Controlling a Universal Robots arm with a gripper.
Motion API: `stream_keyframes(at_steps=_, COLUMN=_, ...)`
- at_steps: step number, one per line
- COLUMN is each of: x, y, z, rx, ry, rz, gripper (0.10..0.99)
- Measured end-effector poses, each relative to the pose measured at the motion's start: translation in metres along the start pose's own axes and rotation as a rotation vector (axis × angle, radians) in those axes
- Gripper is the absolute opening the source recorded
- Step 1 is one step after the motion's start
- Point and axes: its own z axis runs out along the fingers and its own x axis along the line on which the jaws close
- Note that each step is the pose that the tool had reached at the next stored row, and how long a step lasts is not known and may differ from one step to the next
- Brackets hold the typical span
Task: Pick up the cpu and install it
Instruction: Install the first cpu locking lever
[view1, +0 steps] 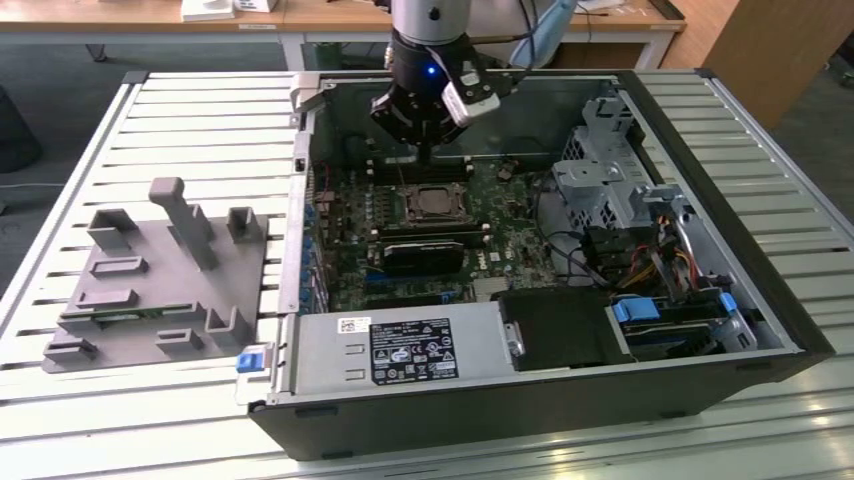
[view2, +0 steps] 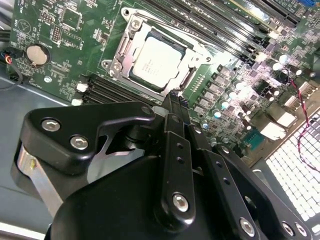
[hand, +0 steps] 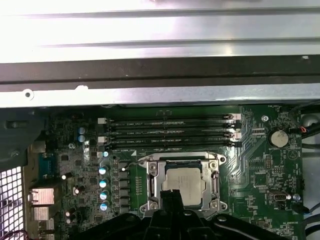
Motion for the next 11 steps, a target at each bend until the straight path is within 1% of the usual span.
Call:
stream_keyframes(at_steps=5, x=0.0085, y=-0.0004, z=0.0, rx=0.0, ry=0.0, rz=-0.001, gripper=0.106)
stream_keyframes(at_steps=11, x=0.0213, y=-0.001, z=0.0006, rx=0.0, ry=0.0, rz=-0.001, gripper=0.106)
